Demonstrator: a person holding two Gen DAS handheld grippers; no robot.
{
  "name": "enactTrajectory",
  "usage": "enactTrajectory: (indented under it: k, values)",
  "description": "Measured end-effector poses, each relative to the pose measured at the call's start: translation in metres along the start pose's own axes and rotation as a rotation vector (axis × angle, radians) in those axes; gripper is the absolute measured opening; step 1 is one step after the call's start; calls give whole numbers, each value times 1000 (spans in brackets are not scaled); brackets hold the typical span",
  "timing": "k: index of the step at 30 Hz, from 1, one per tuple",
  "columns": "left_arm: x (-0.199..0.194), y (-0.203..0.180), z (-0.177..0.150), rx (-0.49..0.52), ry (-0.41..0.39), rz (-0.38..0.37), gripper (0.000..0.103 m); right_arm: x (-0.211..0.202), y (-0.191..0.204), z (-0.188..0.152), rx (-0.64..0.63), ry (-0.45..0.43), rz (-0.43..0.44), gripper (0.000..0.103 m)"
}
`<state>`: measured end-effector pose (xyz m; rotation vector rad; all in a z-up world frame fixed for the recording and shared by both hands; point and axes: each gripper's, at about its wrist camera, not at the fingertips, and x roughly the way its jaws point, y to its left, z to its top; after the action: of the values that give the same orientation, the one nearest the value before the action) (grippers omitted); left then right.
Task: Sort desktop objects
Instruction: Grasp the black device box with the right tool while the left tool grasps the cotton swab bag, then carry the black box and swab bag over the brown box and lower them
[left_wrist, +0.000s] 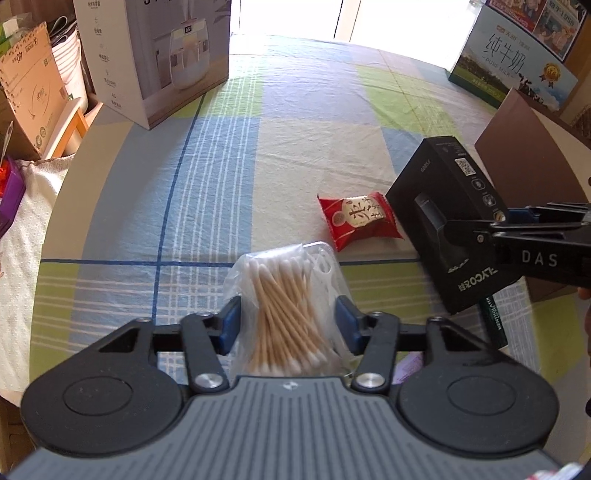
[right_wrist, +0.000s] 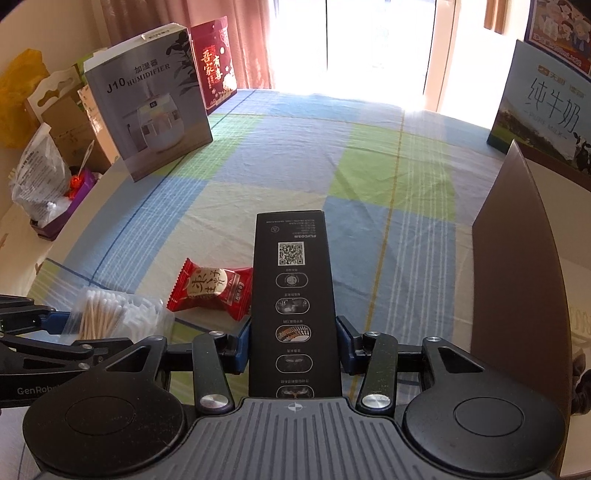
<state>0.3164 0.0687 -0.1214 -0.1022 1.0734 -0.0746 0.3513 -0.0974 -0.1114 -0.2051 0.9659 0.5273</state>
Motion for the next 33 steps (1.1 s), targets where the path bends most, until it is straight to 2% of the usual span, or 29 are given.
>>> enactTrajectory:
  k: [5, 9, 12, 17, 18, 19, 22, 33]
  values:
    - [-2, 1, 2, 0, -12, -11, 27, 2, 0, 2, -6, -1, 1, 43]
    - [-4, 4, 1, 2, -19, -12, 21, 4, 0, 4, -13, -1, -4, 45]
    - [-6, 8, 1, 4, -24, 4, 20, 6, 1, 4, -20, -2, -14, 49]
    - [-11, 15, 0, -7, -33, 13, 20, 10, 3, 3, -43, -7, -26, 49]
    - [-12, 16, 0, -8, -36, 15, 20, 10, 4, 2, -53, -9, -31, 48]
    - [-14, 16, 1, -9, -38, 16, 20, 9, 5, 2, -60, -15, -27, 41]
    - [-18, 16, 1, -9, -47, 17, 20, 7, 6, 2, -65, -25, -35, 41]
    - [-40, 2, 3, 13, -86, 7, 20, -34, 2, 4, -26, -92, -14, 41]
